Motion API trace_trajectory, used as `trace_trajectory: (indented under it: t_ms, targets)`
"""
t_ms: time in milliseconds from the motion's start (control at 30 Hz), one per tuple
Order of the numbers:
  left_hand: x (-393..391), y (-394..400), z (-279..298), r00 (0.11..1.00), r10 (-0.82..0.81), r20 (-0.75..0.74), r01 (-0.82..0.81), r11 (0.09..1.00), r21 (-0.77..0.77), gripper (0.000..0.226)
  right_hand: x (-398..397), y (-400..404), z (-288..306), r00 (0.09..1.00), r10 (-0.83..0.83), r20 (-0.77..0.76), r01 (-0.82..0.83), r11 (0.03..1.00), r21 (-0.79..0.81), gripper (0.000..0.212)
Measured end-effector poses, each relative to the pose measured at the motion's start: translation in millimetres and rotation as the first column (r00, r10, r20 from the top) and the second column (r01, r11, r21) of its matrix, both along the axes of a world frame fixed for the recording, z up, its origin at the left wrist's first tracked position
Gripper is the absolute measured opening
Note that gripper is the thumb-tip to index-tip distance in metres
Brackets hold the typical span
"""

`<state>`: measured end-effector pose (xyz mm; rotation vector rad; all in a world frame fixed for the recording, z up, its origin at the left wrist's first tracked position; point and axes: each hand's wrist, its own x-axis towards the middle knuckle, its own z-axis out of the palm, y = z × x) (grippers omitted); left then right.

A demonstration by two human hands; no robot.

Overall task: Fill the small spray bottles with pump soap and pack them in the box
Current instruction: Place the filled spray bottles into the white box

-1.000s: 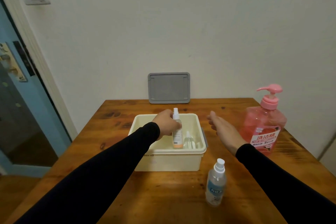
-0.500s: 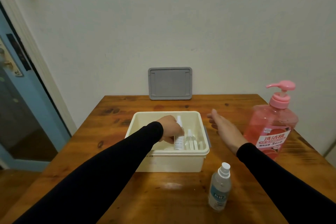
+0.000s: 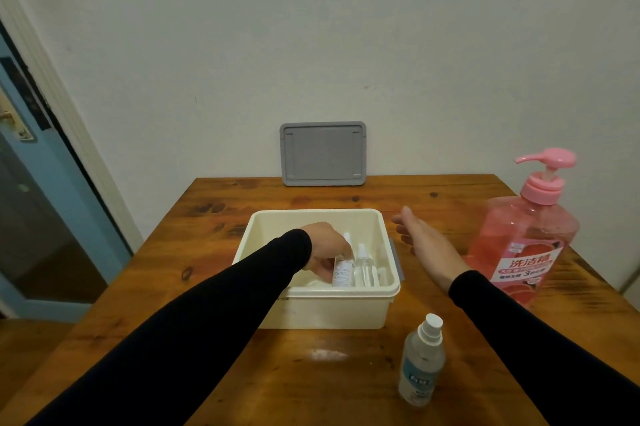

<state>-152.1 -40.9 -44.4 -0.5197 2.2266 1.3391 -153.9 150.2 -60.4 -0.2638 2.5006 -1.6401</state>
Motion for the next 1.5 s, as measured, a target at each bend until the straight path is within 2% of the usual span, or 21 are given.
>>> trace_trajectory:
  t_ms: [133,333,667,767,900,1067,1133,1267,1400,1500]
  targets:
    - [-2,0,-2,1.0,0.021,0.019,-0.021,1.0,0.012,0.003,0,0,0,1.0,0.003,-0.002,-0.003,1.0,0.005,0.073]
    - [-1,-2,-5,0.998,0.052,0.027,-0.053,0.999,0.005,0.031,0,-1,-2,1.0,-0.002,-0.003,0.002,1.0,0.006,0.071]
    - [-1,-1,-3,0.999,0.039,0.031,-0.038,0.998,-0.044,0.023,0,2,-3,1.0,0.005,0.009,-0.005,1.0,-0.007,0.073]
    - [-1,-2,0,0.999,0.035,0.019,-0.033,0.997,-0.076,0.028,0,3,-1,1.0,0.002,0.005,-0.002,1.0,0.001,0.073]
    - [5,-5,8,0.999,0.033,-0.013,-0.035,0.992,-0.123,0.023,3,5,2,1.0,0.005,-0.008,-0.005,1.0,-0.004,0.073]
    - [19,-8,25,0.986,-0.003,-0.168,-0.026,0.985,-0.173,0.023,14,10,9,1.0,0.01,-0.017,-0.01,1.0,-0.011,0.074]
    - [29,-8,32,0.958,-0.048,-0.282,-0.019,0.973,-0.229,0.025,19,12,12,1.0,0.013,-0.022,-0.013,1.0,-0.008,0.076]
    - [56,-3,43,0.795,-0.228,-0.562,-0.036,0.907,-0.419,0.038,35,20,20,0.999,0.013,-0.041,-0.013,1.0,-0.001,0.089]
    - [86,8,50,0.667,-0.339,-0.663,0.001,0.891,-0.455,0.039,52,30,26,0.996,0.004,-0.085,0.003,0.997,0.08,0.085]
    - [112,20,48,0.62,-0.369,-0.692,0.051,0.9,-0.434,0.038,69,37,27,0.993,0.018,-0.12,-0.002,0.991,0.132,0.08]
